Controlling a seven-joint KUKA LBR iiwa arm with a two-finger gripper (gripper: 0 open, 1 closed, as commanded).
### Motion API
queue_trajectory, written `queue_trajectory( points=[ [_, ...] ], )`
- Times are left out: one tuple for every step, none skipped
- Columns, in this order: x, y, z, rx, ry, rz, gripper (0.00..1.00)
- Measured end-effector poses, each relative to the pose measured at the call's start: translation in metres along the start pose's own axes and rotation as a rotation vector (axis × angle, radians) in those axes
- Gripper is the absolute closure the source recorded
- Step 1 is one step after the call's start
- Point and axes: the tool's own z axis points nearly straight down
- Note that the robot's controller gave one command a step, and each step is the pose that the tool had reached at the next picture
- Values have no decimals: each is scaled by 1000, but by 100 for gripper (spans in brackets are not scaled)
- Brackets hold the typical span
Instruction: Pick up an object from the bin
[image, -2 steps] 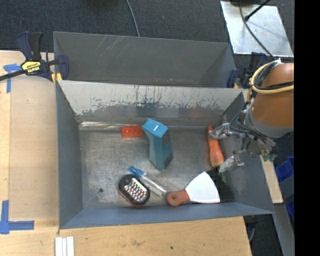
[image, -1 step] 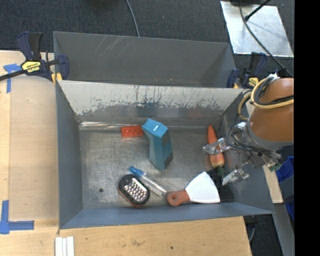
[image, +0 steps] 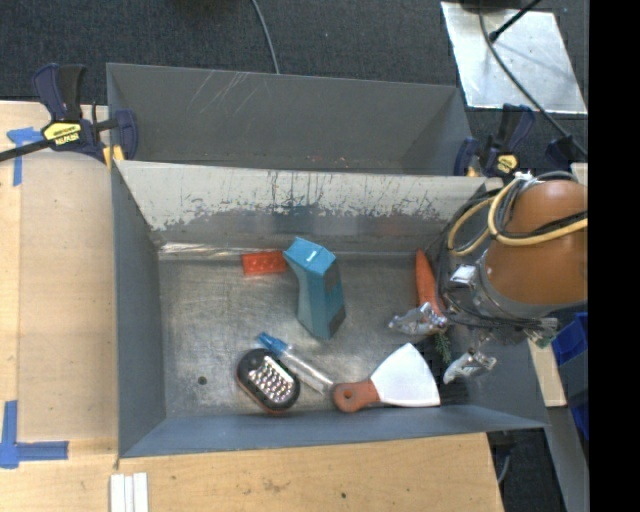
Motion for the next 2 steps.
queue_trajectory(
  points=[
    [-4,5,49,6,-3,-167,0],
    [-3,4,47,7,0,-166,100]
  ],
)
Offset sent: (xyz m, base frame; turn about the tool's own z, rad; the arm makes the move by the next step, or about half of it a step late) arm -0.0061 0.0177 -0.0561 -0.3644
